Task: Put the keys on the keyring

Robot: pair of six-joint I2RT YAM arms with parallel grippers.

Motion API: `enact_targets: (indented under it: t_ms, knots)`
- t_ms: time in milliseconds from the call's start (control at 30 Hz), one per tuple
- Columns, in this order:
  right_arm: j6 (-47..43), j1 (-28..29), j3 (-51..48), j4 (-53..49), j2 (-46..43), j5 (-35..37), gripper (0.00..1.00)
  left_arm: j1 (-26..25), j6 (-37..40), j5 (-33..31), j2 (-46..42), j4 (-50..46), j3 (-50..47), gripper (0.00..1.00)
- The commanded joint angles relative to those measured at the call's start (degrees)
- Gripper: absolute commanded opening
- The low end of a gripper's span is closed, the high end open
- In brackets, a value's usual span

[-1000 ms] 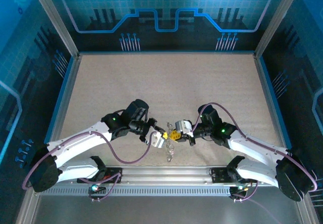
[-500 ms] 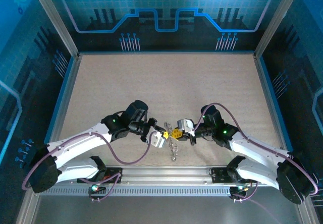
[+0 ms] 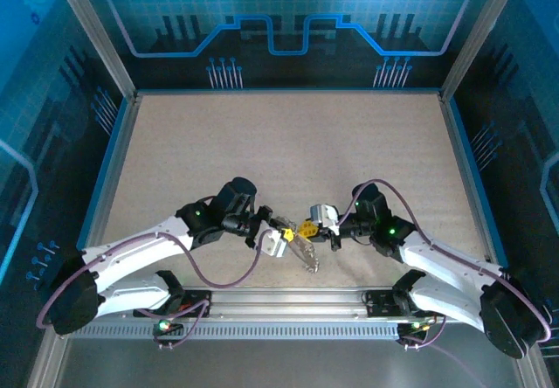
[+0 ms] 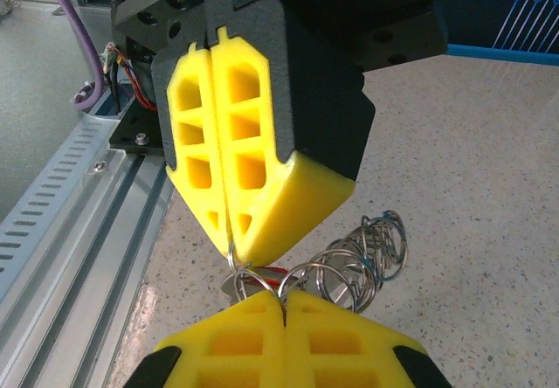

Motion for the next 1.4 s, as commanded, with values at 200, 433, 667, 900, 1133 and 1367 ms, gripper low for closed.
enact_targets:
  t_ms: [200, 433, 667, 900, 1133, 1367]
  knots:
    - [1.27, -1.21, -1.11, 6.37, -2.17, 1.10, 0.00, -1.03, -9.28, -0.13, -0.58, 8.79, -4.72, 0.22]
    - [1.64, -1.20, -1.66, 6.66, -3.31, 1.27, 0.00, -1.03, -19.26, -1.64, -0.63, 21.34, -8.77, 0.31]
    - [1.47, -1.20, -1.89, 6.05, -4.36, 1.75, 0.00, -0.65, -25.12, -6.19, -1.96, 28.49, -11.43, 0.34]
    - [0.92, -1.21, -2.34, 6.27, -4.74, 2.58, 0.00, 2.84, -30.65, -6.12, -6.95, 29.73, -13.25, 0.34]
    - [1.07, -1.20, -2.34, 7.28, -4.46, 2.81, 0.00, 4.31, -33.22, -4.27, -6.62, 29.43, -12.81, 0.36]
    - [1.21, -1.20, -2.44, 7.36, -4.52, 3.03, 0.00, 4.33, -38.01, -1.57, -1.97, 34.40, -13.34, 0.37]
